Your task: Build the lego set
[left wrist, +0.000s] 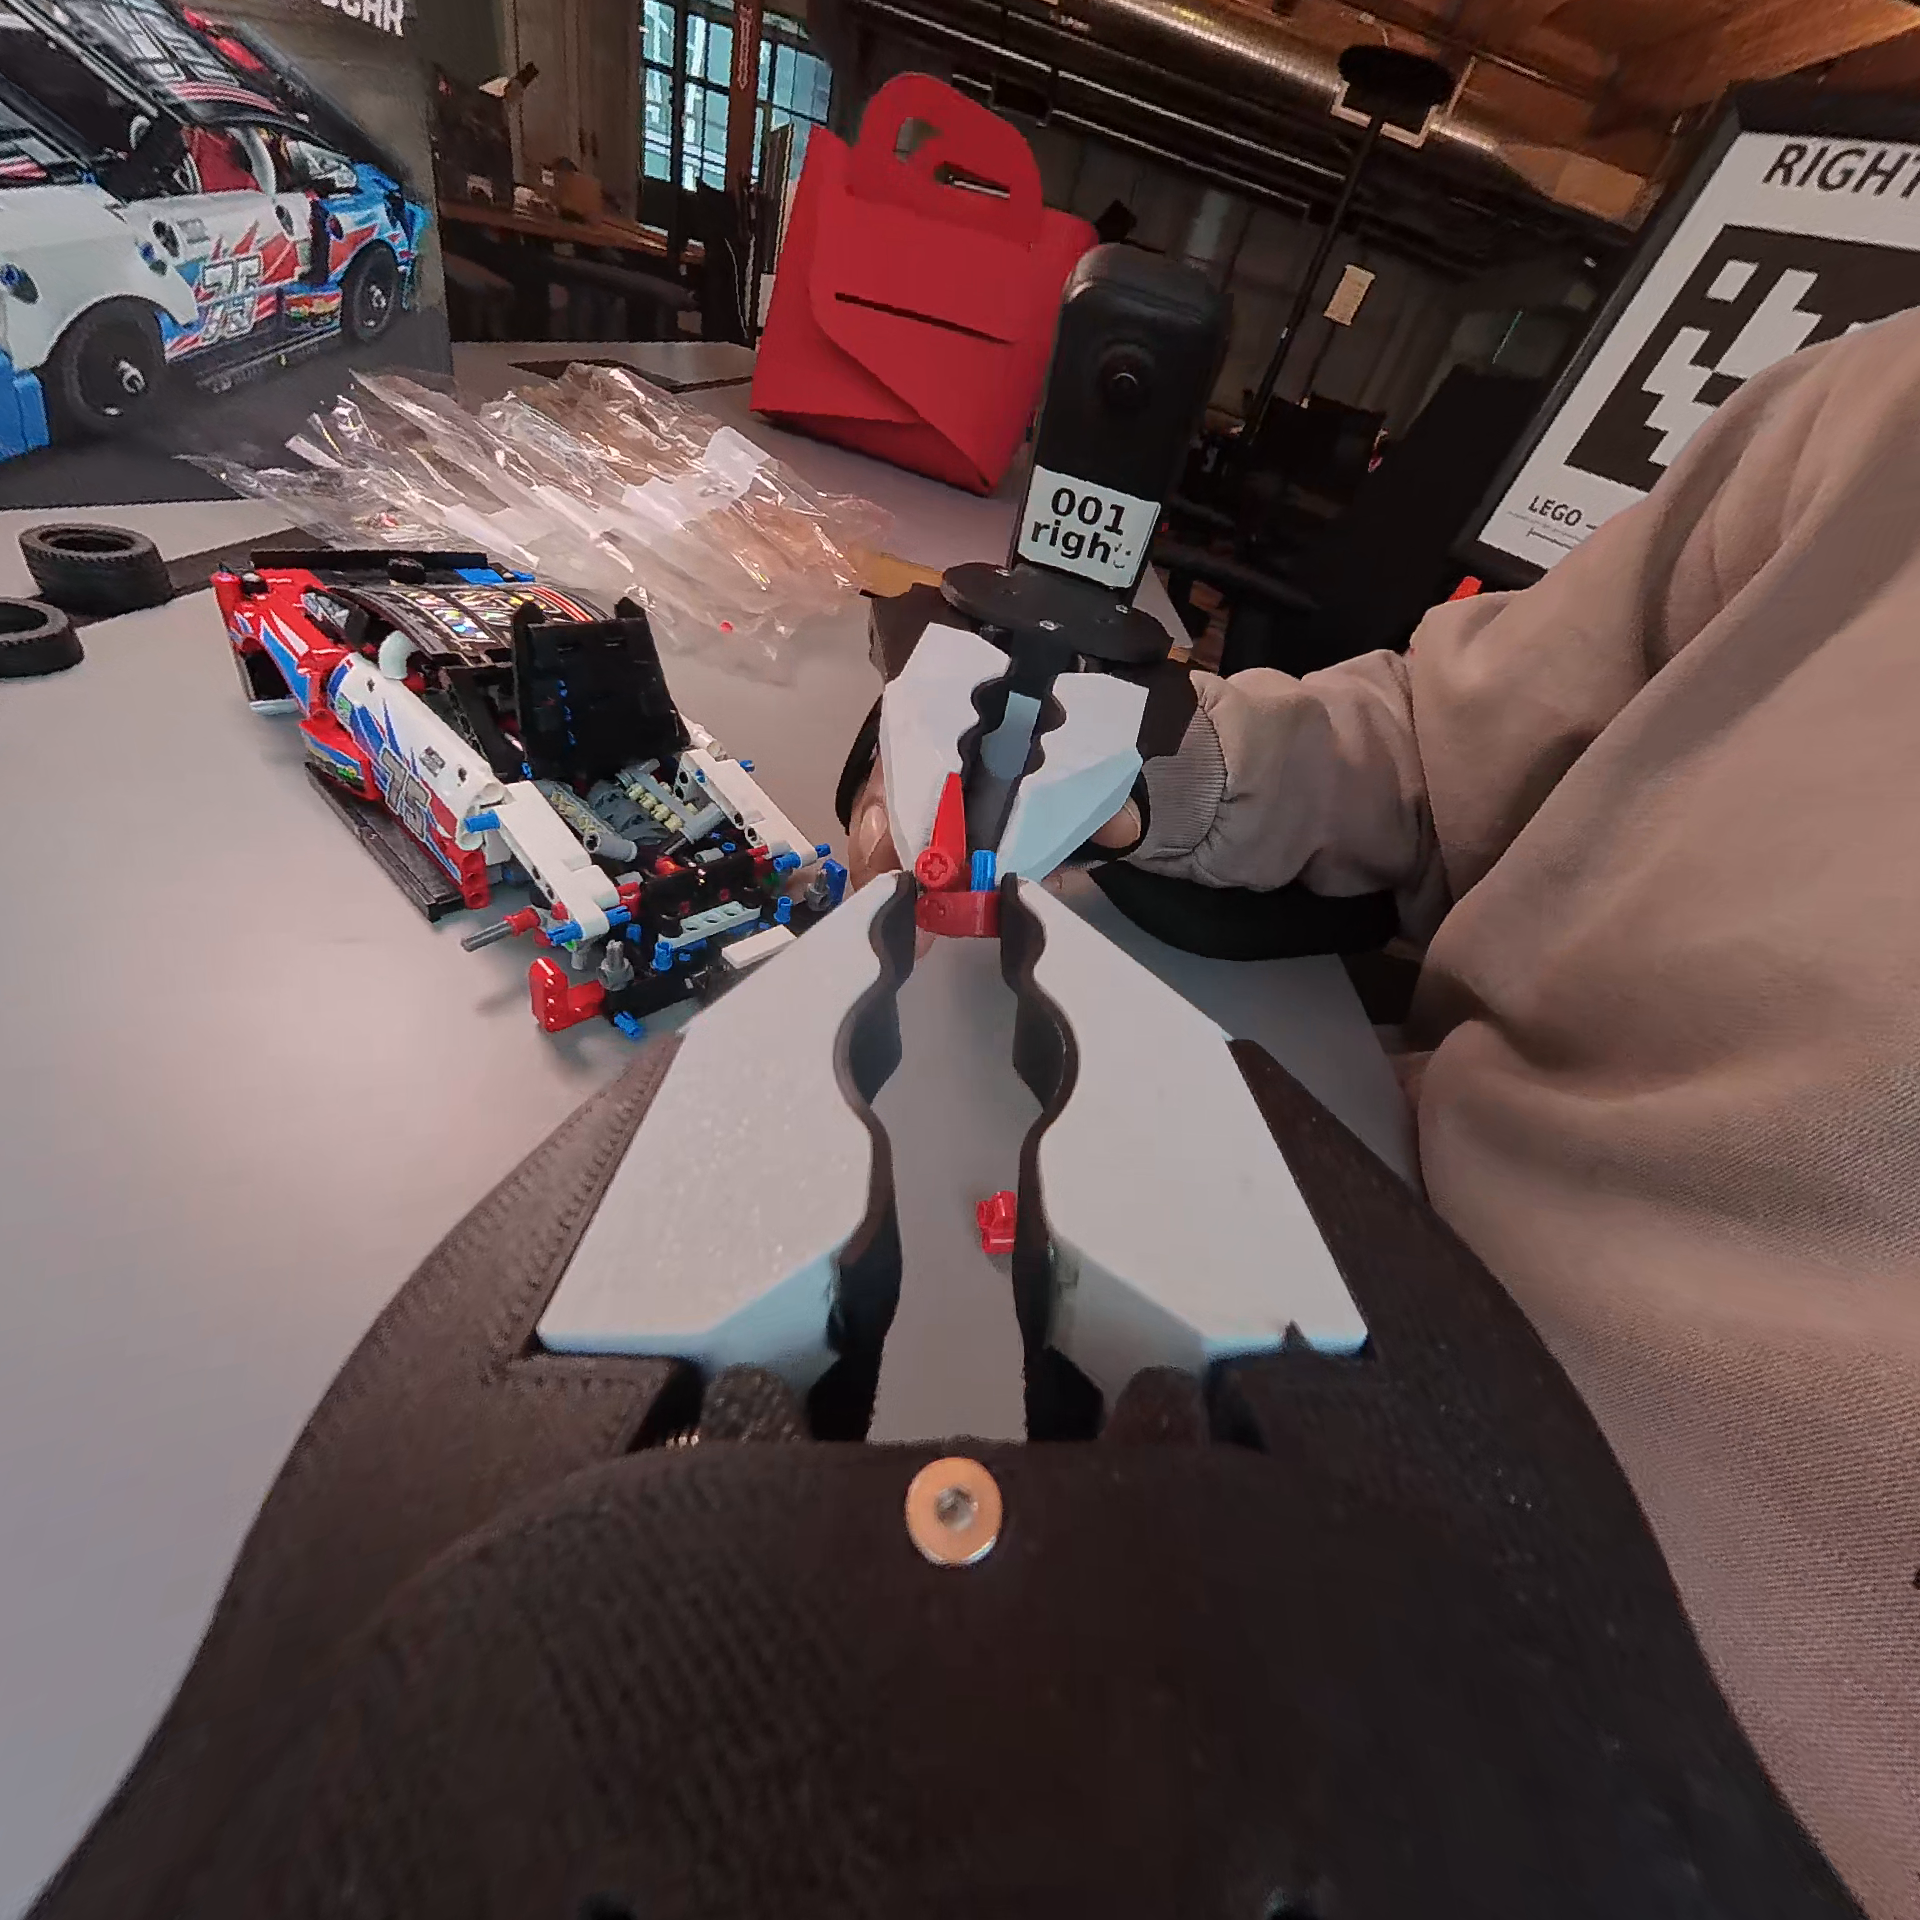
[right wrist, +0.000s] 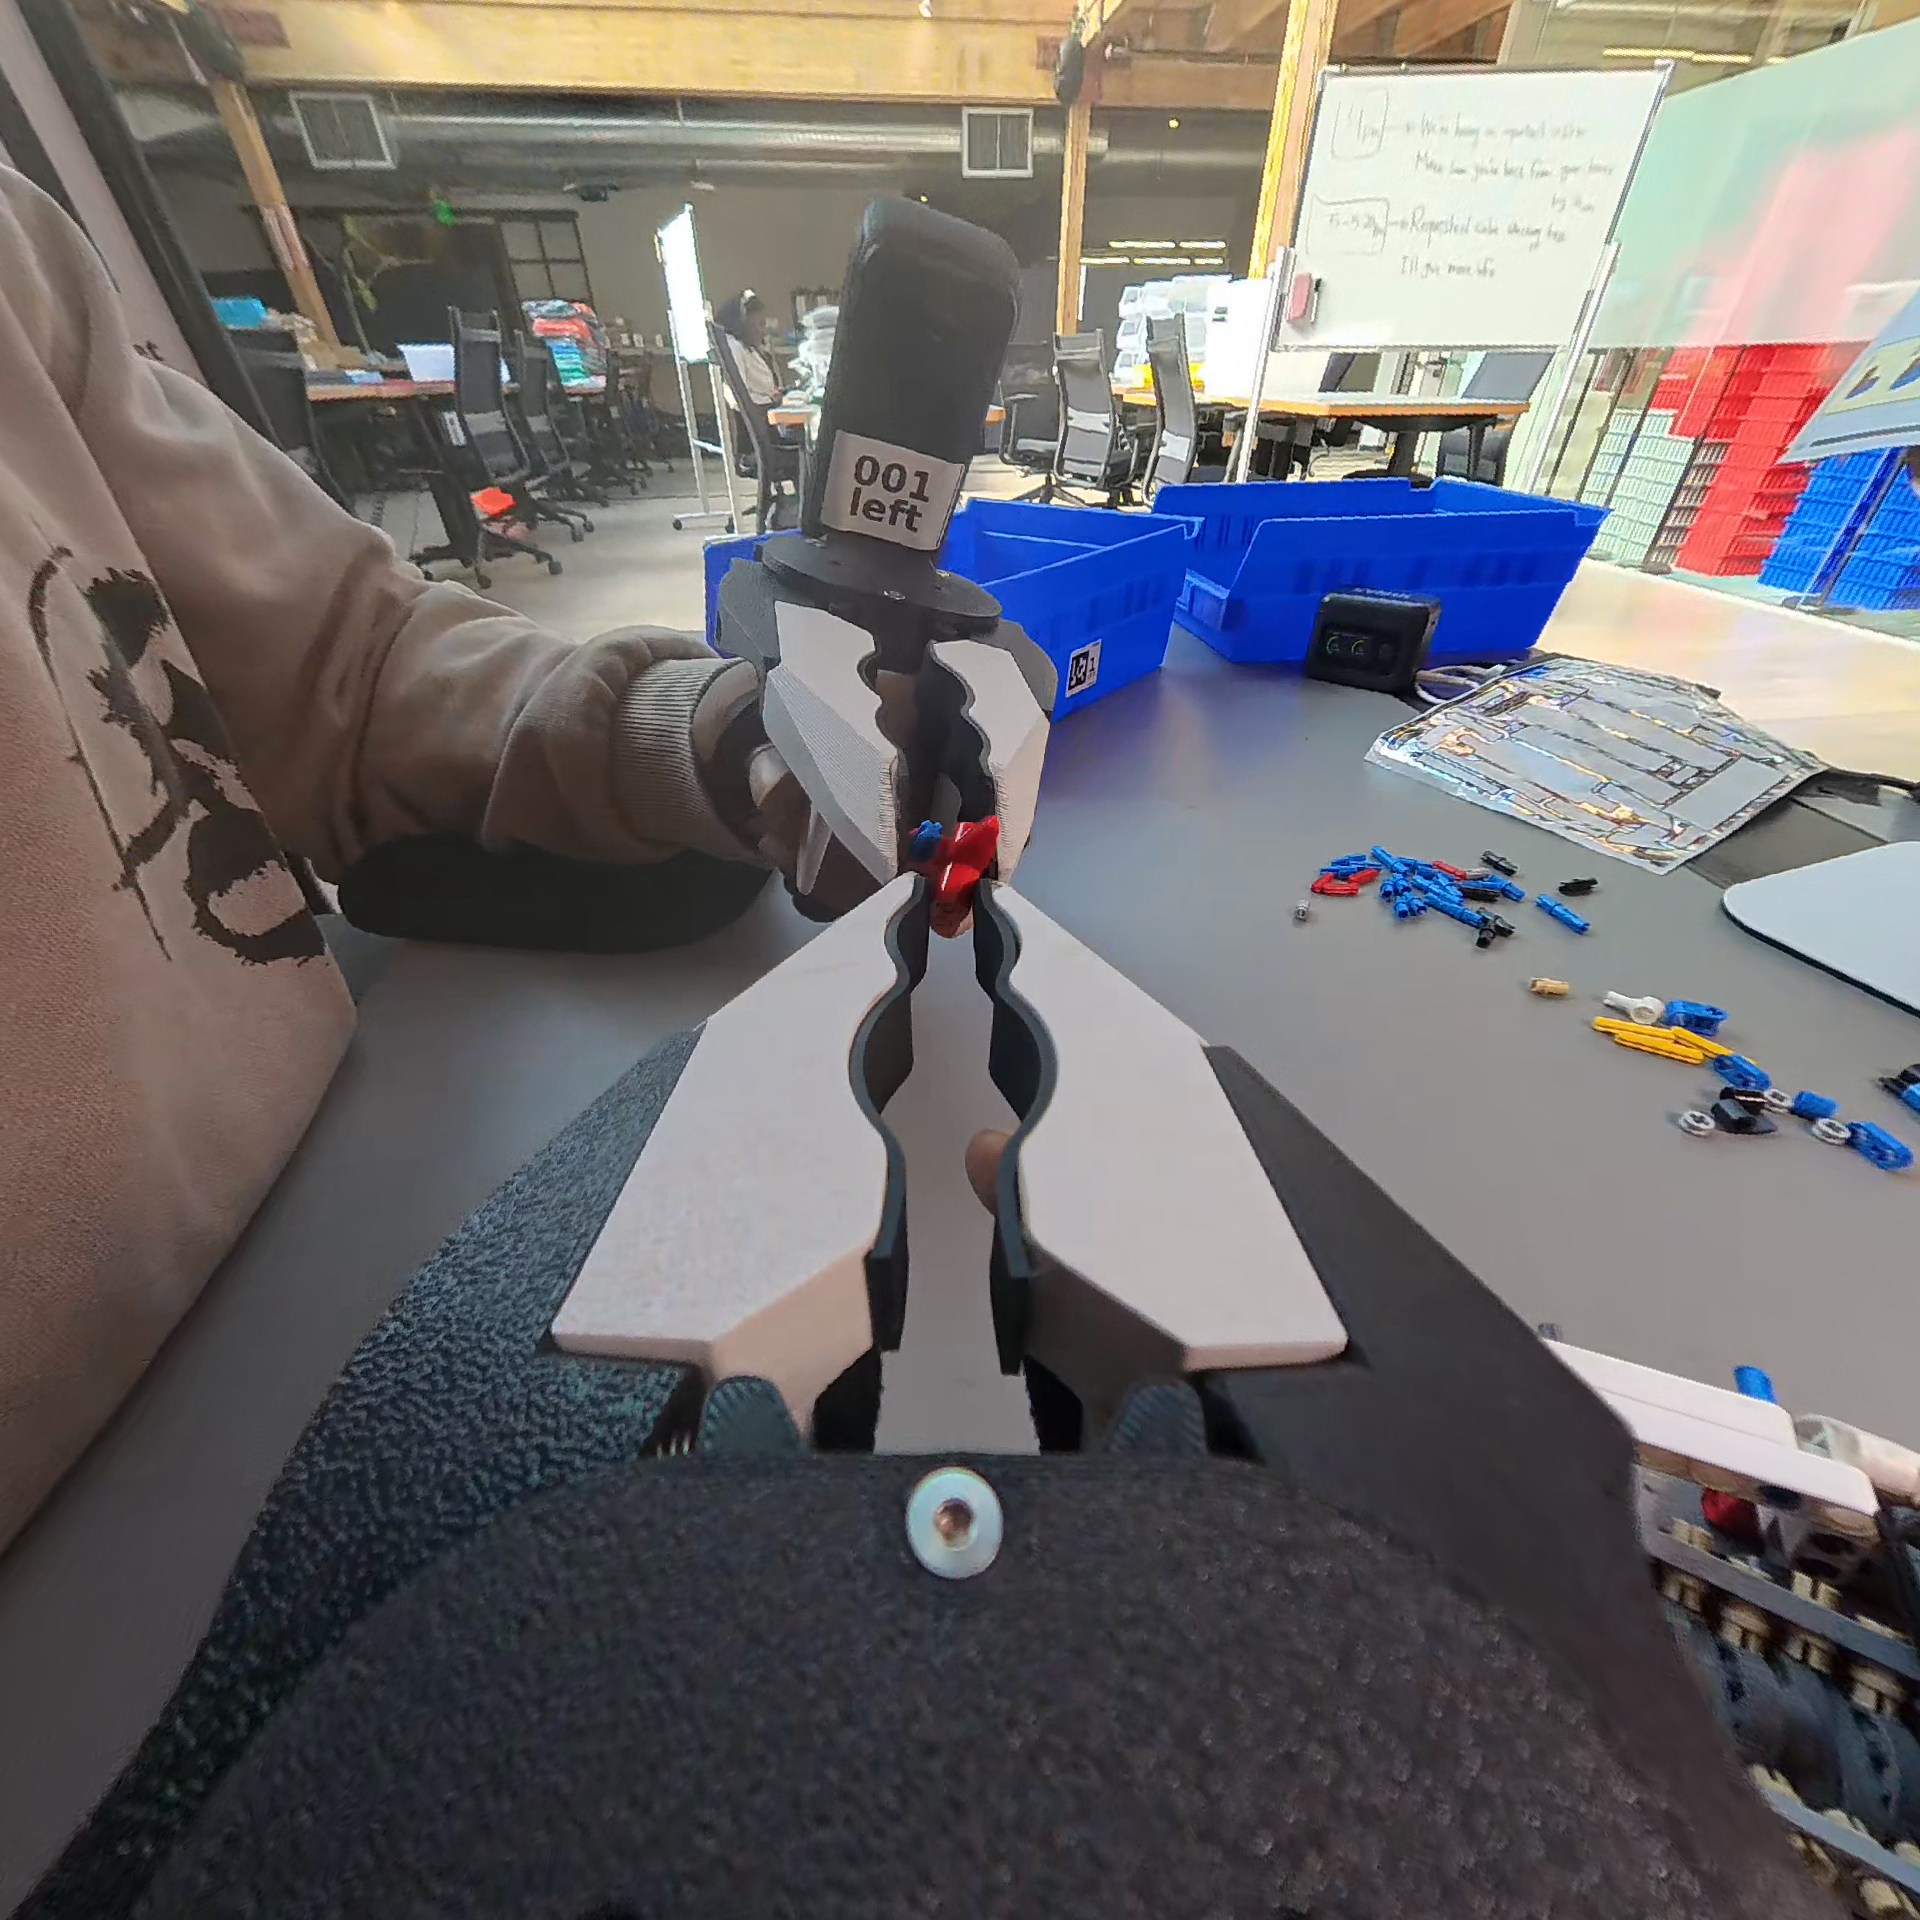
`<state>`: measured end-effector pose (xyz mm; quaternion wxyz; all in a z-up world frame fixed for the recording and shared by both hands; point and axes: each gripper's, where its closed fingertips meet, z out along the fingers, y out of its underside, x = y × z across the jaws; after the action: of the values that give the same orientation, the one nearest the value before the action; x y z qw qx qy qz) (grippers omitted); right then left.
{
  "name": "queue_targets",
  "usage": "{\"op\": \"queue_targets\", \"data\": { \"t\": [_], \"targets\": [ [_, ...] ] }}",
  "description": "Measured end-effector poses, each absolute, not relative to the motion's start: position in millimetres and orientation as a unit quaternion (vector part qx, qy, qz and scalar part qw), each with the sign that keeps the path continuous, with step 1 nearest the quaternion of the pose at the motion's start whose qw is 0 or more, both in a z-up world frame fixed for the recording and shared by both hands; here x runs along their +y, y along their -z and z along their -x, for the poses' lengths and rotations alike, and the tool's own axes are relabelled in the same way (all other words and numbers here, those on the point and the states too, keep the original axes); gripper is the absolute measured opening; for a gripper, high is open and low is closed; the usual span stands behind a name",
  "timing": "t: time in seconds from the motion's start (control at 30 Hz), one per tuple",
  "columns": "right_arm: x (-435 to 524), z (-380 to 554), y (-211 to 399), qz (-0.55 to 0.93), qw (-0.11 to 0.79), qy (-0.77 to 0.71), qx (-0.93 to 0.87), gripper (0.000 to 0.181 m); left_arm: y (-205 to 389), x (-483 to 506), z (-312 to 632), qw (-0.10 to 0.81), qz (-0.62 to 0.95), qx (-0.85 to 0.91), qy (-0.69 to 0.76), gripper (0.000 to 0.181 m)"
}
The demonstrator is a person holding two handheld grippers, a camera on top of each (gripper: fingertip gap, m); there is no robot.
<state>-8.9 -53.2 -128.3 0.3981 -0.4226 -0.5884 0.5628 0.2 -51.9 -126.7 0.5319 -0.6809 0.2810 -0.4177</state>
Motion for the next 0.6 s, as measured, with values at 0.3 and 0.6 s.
{"op": "queue_targets", "data": {
  "t": [0.3, 0.6],
  "targets": [
    [-45.4, 15.1, 124.5, 0.441, 0.387, -0.589, -0.556, 0.004, 125.8, -45.4, 7.5, 0.544, 0.672, 0.250, 0.436, 0.014],
    [-43.5, 19.0, 115.2, 0.447, 0.377, -0.620, -0.523, 0.004, 117.2, -44.9, 12.3, 0.555, 0.656, 0.232, 0.456, 0.014]
  ]
}}
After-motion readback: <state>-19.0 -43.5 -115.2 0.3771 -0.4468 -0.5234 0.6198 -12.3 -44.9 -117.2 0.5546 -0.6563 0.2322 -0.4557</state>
